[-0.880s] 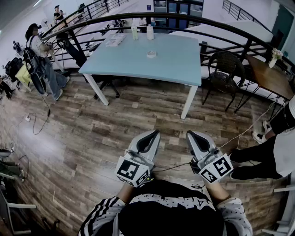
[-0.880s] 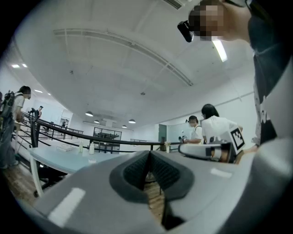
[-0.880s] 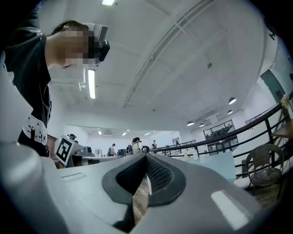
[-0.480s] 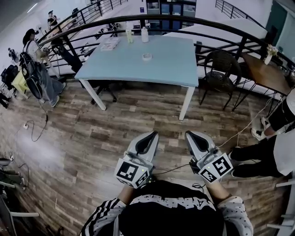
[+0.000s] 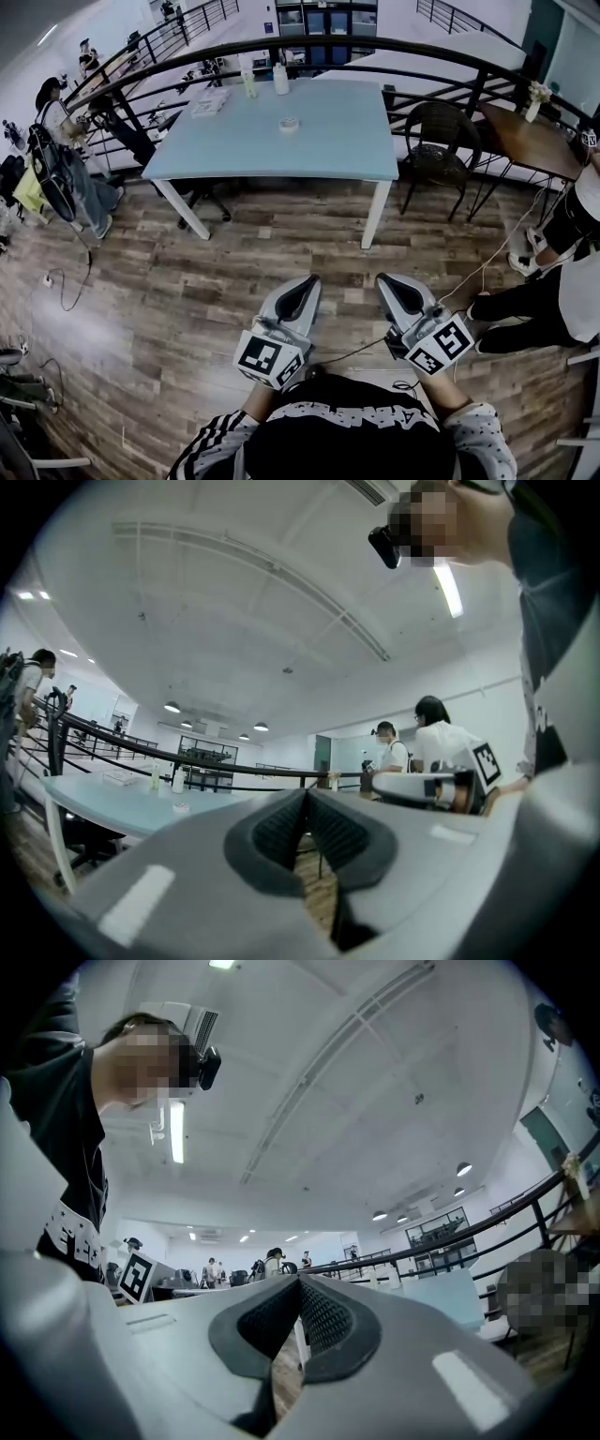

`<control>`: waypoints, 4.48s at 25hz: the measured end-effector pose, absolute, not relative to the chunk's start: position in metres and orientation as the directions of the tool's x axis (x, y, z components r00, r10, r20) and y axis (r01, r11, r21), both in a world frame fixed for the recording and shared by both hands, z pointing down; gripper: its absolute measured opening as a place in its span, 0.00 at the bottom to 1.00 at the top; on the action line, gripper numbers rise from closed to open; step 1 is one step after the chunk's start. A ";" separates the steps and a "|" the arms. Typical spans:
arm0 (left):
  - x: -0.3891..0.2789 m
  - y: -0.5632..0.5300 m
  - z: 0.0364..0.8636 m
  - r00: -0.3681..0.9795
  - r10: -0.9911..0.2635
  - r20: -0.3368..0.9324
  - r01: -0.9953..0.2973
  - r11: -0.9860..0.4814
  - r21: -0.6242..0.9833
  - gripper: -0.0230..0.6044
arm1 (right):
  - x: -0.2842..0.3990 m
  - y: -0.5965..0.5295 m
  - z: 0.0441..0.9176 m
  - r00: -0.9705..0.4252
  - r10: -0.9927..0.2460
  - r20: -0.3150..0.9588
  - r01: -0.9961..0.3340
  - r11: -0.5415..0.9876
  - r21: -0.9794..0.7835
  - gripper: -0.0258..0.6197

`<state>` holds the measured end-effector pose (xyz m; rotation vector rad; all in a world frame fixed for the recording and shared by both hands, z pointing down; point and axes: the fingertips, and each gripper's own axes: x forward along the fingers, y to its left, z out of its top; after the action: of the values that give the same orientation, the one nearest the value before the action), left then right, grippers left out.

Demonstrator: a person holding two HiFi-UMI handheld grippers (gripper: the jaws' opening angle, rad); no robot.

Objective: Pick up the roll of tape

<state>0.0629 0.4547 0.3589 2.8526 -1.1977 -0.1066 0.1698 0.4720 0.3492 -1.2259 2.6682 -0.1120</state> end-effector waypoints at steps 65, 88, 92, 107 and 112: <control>-0.050 0.223 0.408 0.486 -0.872 0.064 -0.873 -0.481 0.083 0.04 | 0.085 0.199 0.422 -0.778 -0.620 -0.101 -0.570 0.765 -0.299 0.04; -0.033 0.100 0.408 0.455 -0.883 0.114 -0.891 -0.453 0.044 0.04 | 0.109 0.067 0.423 -0.781 -0.611 -0.131 -0.553 0.773 -0.310 0.04; -0.029 0.078 0.402 0.430 -0.897 0.106 -0.903 -0.428 0.039 0.04 | 0.114 0.042 0.417 -0.795 -0.590 -0.143 -0.533 0.791 -0.301 0.04; -0.026 0.041 0.394 0.376 -0.923 0.085 -0.927 -0.373 0.043 0.04 | 0.128 0.001 0.407 -0.807 -0.571 -0.152 -0.515 0.806 -0.291 0.04; -0.017 0.034 0.388 0.382 -0.922 0.071 -0.924 -0.380 0.034 0.04 | 0.140 -0.005 0.403 -0.799 -0.584 -0.146 -0.531 0.798 -0.285 0.04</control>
<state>-0.0168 0.0343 0.3879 2.5542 -1.7092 0.0616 0.1400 -0.0054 0.4035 -0.8683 2.7602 -0.3396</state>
